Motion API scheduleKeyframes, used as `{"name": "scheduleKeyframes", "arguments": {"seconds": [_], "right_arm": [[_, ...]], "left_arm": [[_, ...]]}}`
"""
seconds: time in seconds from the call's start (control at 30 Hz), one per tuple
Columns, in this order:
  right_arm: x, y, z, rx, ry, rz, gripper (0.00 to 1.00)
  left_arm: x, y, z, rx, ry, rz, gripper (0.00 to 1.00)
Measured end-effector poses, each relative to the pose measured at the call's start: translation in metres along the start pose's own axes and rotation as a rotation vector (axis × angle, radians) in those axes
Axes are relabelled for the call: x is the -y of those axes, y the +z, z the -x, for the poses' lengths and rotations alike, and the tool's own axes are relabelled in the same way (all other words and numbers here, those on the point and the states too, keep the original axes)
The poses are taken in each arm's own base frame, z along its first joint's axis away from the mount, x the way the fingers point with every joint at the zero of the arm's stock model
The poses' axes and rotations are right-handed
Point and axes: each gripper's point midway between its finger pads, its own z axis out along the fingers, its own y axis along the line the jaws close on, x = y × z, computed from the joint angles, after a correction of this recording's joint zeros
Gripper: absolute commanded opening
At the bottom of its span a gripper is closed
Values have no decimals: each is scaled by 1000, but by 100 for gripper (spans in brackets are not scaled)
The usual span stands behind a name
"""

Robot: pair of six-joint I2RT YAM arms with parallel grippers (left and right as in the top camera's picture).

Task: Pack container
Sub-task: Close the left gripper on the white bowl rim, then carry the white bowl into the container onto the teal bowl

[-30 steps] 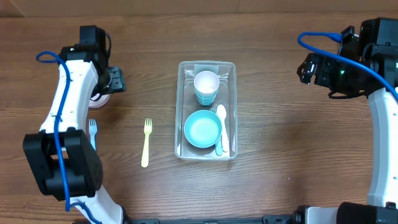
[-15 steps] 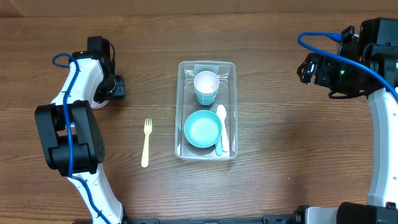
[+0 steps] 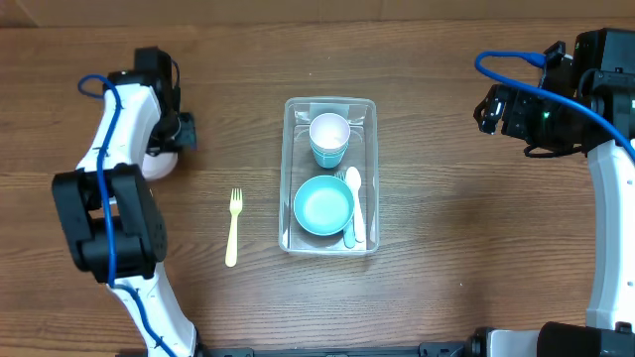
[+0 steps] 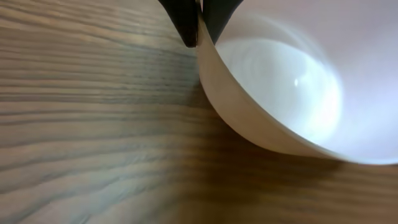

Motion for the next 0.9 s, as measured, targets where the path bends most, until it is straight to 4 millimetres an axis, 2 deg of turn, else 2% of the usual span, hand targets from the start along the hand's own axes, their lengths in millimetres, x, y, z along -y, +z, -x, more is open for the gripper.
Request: {"name": "scheduleKeyframes", "arguments": {"seconds": [0.1,0.2,0.3,0.4,0.53,0.63,0.67,0.9], "right_arm": [[0,0,0,0,1,0,100],[0,0,0,0,0,1,100],[0,0,0,0,0,0,100],[0,0,0,-1,1,0,100],[0,0,0,0,0,1,100],[0,0,0,0,0,0,100],[0,0,0,-1,0,0,100],[0,0,0,0,0,0,100]], "left_arm": [[8,-40,14,81,7,-32,4],[36,-103,19,210,51,-99,4],[78,-162,-4,287,140,-168,4],[123,-195,-37,300,251,-225,4],[184,-202,-86,231,397,-270,4],[217,-207,-117,197,465,-291,4],[239,-211,-137,189,510,-313,4],[288,-222,-186,192,622,-359,5]]}}
